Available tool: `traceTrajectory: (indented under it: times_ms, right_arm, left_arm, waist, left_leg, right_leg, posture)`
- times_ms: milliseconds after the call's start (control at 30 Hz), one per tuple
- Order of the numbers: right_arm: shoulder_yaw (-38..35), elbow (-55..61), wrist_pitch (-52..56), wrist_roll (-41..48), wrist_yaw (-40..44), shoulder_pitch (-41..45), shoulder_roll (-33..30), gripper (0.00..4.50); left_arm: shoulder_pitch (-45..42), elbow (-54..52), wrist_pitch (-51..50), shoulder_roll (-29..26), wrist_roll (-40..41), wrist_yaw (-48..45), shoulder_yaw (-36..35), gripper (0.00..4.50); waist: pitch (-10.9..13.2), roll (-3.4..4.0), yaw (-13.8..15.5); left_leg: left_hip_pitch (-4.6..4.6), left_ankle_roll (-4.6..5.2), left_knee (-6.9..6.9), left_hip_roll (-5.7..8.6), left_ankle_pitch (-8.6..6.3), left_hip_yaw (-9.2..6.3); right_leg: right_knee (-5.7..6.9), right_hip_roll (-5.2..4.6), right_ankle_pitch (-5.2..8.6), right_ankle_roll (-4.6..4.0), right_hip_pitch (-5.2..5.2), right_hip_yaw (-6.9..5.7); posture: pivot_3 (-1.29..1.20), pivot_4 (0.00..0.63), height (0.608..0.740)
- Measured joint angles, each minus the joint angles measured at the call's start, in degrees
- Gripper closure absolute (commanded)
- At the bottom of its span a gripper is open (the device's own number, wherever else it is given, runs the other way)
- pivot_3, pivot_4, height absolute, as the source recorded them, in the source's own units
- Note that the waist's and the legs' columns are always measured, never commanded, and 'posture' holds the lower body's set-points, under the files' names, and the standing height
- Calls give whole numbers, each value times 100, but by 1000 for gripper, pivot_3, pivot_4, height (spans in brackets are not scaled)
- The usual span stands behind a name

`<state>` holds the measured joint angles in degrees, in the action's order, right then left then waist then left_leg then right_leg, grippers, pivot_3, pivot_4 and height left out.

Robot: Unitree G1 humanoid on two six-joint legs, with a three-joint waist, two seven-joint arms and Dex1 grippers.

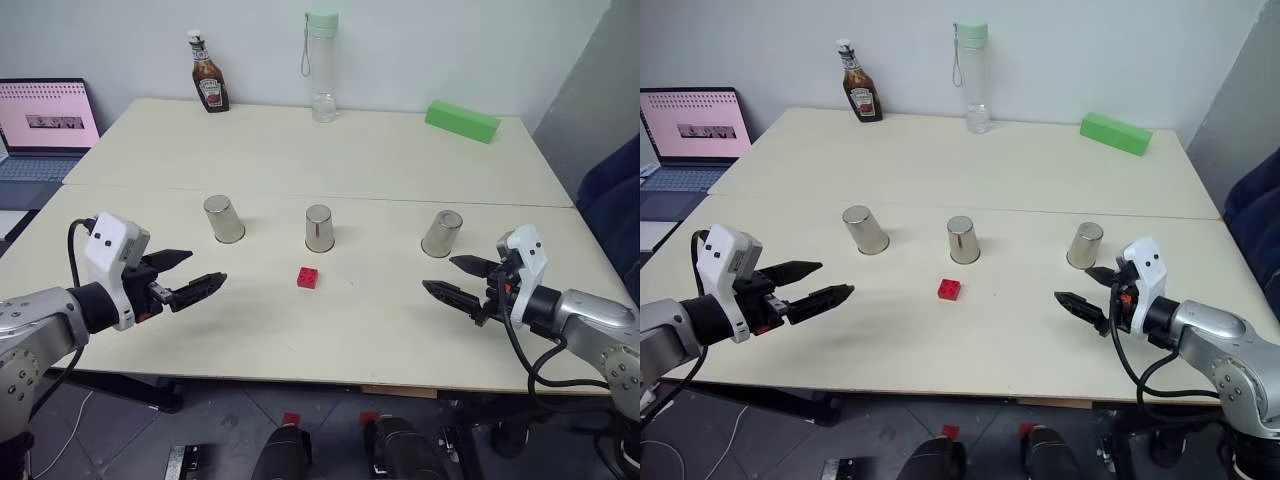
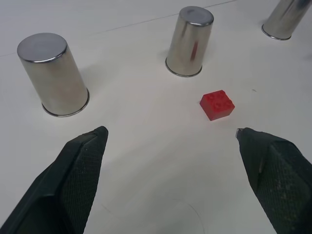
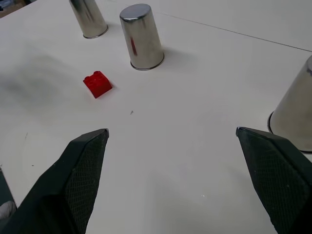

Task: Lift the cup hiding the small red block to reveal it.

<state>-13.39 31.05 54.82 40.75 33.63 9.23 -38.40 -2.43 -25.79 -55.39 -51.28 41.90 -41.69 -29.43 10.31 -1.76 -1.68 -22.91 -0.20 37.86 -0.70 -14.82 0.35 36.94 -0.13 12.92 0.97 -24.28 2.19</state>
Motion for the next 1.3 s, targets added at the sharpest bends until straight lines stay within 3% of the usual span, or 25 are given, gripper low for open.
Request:
traceTrajectory:
  times_ms: [1300]
  right_arm:
    - [5,0,-123,57,-124,-224,-6,56]
  left_arm:
    - [-65,193,83,-88,-23,-258,101,0]
  waist:
    - [0,0,0]
  left_leg:
    - [1,0,1,0,0,2]
  right_leg:
    - [4,0,-1,1,0,1]
  posture:
    - [0,150,740]
